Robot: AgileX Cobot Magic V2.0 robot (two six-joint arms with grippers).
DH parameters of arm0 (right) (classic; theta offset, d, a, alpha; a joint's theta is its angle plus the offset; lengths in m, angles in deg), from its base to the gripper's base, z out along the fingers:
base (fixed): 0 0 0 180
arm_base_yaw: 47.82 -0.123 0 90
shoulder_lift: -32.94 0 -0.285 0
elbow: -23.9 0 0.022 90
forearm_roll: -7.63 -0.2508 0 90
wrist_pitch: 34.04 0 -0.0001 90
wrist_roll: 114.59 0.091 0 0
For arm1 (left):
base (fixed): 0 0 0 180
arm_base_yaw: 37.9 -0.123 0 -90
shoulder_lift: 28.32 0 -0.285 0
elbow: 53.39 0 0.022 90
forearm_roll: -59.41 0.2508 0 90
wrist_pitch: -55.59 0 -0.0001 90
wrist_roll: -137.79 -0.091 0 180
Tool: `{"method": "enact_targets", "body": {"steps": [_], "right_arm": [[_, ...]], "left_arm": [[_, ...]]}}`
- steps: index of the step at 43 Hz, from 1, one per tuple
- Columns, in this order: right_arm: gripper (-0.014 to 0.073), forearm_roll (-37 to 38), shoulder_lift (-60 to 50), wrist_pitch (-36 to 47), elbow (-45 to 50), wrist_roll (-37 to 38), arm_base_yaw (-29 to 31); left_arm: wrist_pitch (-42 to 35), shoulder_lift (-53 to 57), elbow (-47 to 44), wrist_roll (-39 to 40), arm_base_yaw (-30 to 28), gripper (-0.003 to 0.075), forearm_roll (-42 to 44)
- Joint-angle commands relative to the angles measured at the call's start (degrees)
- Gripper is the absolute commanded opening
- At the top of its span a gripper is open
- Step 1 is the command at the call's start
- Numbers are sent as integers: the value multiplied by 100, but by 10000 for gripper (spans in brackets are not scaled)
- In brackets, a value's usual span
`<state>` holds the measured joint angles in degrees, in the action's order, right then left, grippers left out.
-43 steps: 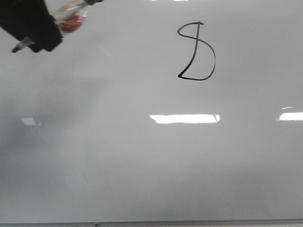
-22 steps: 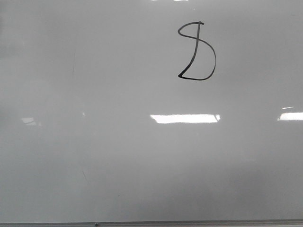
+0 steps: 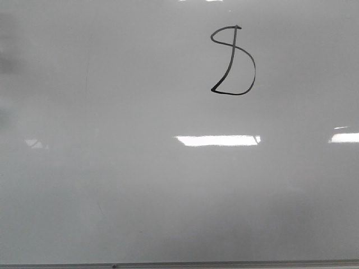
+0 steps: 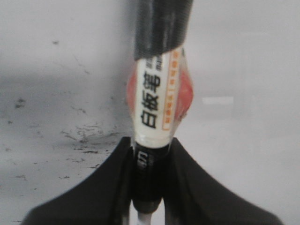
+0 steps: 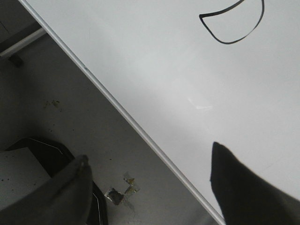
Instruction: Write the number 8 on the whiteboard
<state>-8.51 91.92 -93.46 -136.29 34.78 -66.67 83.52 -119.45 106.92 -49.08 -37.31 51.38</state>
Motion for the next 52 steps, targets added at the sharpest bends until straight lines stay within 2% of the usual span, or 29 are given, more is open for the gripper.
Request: {"method": "enact_targets", "body": {"steps": [1, 6, 12, 18, 23, 34, 38, 52], "right_arm": [[550, -70, -26, 309, -151, -5, 50], [550, -70, -26, 309, -151, -5, 50], [550, -70, -26, 309, -151, -5, 50], [550, -70, -37, 310, -151, 17, 57], [550, 28, -111, 291, -151, 347, 128], [543, 981, -592, 141, -151, 2219, 565], [521, 1244, -836, 56, -151, 2525, 639], [496, 1248, -1542, -254, -137, 2533, 645]], "left_arm": [[-364, 38, 150, 68, -24, 136, -69], [-364, -39, 150, 68, -24, 266, -69], [-378, -39, 150, 68, -24, 340, -69], [-333, -39, 150, 68, -24, 358, -69], [-53, 38, 245, 58, -24, 358, -58], [714, 879, 373, 46, -24, 357, -48], [934, 1375, 373, 2, 54, 357, -48], [1698, 2882, 330, -433, 1321, 358, -12]]}}
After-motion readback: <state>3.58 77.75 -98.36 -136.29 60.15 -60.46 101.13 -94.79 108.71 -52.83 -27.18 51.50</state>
